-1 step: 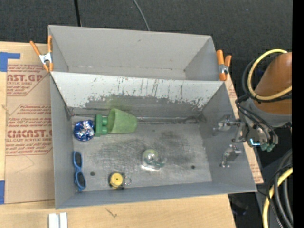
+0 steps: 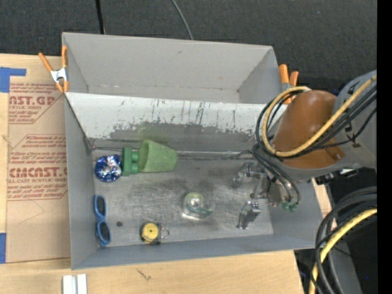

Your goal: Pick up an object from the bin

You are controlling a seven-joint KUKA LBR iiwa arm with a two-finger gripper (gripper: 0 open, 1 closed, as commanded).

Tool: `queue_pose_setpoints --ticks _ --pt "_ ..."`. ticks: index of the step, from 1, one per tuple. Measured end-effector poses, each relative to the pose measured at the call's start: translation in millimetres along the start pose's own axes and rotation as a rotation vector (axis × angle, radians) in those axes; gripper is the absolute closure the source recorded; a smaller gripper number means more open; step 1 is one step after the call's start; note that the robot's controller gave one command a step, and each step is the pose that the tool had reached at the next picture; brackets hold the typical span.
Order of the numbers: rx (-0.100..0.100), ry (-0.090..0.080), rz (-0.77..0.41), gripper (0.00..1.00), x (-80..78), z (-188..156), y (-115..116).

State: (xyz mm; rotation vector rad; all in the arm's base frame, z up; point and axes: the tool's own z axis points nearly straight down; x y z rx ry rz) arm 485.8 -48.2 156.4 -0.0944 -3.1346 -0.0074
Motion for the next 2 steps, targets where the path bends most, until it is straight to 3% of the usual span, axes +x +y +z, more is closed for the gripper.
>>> queue_pose_setpoints --ticks 1,2 --pt "0.002 -0.002 0.360 0.00 4.1 39 65" --pt "0.003 -0.005 0.328 0.00 11.7 38 105"
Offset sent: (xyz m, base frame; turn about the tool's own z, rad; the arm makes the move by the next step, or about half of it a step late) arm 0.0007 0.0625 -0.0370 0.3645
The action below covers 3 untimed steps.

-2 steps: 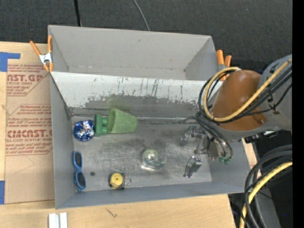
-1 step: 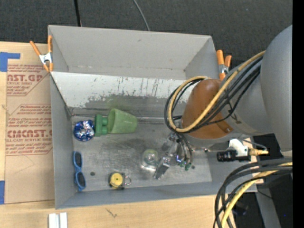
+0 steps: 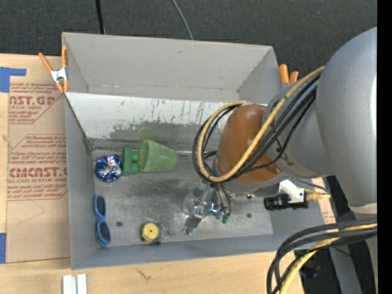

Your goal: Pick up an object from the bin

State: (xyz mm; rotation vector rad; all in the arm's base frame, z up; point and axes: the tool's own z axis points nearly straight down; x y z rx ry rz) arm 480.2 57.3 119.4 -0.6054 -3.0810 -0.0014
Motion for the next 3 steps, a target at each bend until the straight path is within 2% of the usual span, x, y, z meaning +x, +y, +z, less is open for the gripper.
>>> queue_pose_setpoints --ticks 1,2,3 --pt "-0.002 -0.008 0.033 0.00 -23.8 49 -56" --pt "-0.001 -0.011 0.062 0.00 -8.8 47 -4" --pt "-0.002 -0.008 0.062 1.00 -9.0 45 -5"
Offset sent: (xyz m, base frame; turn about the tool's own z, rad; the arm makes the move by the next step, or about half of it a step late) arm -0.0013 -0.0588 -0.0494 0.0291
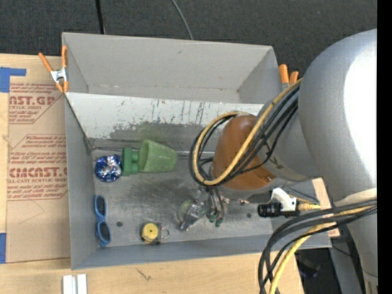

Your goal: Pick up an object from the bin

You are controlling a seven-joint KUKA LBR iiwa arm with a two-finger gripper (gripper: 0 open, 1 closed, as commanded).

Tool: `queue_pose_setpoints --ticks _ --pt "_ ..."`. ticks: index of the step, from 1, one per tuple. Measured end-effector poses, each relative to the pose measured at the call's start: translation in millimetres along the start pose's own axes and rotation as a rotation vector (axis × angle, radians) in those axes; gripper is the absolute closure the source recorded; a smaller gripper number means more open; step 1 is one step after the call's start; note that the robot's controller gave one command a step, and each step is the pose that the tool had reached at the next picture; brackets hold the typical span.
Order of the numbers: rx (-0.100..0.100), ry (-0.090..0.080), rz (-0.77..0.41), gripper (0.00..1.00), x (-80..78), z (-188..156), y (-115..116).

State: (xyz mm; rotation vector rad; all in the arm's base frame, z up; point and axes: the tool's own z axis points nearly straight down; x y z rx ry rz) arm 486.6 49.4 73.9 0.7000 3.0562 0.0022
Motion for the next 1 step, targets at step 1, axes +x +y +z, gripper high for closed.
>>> queue_pose_setpoints --ticks 1 --pt "-0.001 -0.001 -0.001 1.00 -1.8 -97.9 1.7"
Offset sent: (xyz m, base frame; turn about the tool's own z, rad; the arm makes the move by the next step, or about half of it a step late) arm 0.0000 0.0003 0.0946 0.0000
